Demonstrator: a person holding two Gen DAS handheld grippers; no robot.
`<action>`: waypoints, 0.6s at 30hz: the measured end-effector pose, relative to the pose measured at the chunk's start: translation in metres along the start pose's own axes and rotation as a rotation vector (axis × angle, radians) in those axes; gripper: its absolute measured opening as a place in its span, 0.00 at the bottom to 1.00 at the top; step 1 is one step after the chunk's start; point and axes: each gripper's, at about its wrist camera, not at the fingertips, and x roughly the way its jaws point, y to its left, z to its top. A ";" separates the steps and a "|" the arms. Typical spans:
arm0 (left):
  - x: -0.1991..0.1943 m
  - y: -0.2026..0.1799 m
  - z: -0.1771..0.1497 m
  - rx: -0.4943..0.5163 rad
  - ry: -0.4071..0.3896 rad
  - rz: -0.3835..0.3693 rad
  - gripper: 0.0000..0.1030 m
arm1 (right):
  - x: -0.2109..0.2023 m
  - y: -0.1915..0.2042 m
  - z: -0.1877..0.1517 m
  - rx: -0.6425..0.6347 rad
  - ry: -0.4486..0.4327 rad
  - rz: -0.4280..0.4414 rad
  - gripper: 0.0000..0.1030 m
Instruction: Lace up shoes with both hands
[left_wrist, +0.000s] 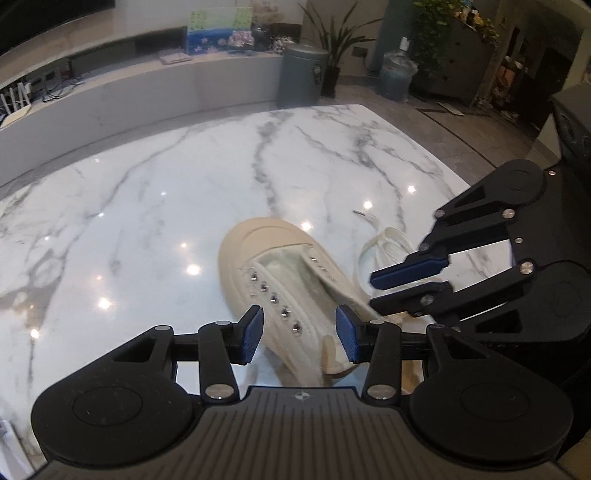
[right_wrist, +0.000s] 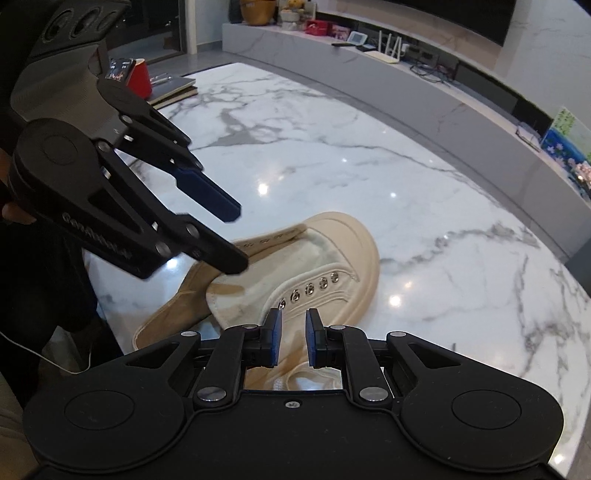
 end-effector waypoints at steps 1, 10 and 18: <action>0.000 -0.001 0.000 0.006 -0.005 -0.013 0.40 | 0.001 0.000 0.000 -0.001 0.001 0.005 0.13; 0.008 -0.009 0.002 0.085 -0.015 -0.116 0.40 | -0.004 -0.023 0.000 0.016 0.014 -0.001 0.13; -0.005 0.000 0.011 0.051 -0.049 -0.175 0.41 | 0.002 -0.064 -0.005 0.044 0.074 -0.115 0.13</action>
